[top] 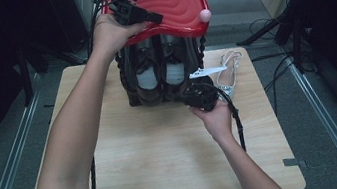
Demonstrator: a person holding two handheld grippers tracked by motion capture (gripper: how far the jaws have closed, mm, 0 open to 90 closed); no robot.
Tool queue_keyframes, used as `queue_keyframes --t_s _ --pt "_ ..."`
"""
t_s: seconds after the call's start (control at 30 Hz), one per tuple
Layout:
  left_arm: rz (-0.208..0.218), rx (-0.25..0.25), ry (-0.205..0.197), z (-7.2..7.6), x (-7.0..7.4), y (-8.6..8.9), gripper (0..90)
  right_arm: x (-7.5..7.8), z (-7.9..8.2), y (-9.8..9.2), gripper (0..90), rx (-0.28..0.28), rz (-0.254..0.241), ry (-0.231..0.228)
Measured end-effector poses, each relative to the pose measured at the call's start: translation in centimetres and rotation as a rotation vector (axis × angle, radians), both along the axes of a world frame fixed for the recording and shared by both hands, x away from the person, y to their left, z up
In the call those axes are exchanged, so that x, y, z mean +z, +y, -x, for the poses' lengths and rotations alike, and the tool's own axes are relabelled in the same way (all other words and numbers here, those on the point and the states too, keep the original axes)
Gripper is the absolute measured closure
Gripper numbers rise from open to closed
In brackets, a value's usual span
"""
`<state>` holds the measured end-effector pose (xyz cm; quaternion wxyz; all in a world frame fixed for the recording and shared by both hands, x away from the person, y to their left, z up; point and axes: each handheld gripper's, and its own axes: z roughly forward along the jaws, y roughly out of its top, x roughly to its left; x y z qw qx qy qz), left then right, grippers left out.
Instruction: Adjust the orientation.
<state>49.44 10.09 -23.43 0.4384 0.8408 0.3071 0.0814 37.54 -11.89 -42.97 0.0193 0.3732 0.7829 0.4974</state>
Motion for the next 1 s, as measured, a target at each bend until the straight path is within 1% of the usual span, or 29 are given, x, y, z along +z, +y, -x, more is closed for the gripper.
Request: queue_keyframes --t_s 0.13,0.4,0.7,0.9,1.0 --pt "-0.011 -0.003 -0.015 0.08 0.01 -0.37 89.8 0.01 -0.01 -0.02 90.0 -0.002 0.001 -0.009" --pt "0.005 -0.005 -0.013 0.04 -0.15 -0.52 89.8 0.06 -0.06 0.04 90.0 -0.010 0.003 -0.009" --pt "0.001 -0.004 -0.023 0.10 -0.17 -0.57 89.8 0.12 -0.33 -0.16 90.0 -0.023 -0.020 -0.004" --pt "0.006 -0.004 -0.023 0.09 -0.20 -0.55 89.8 0.14 -0.48 -0.04 90.0 -0.026 -0.016 -0.005" --pt "0.005 -0.004 -0.021 0.07 -0.19 -0.56 89.8 0.19 -0.55 -0.10 90.0 -0.036 -0.024 -0.005"
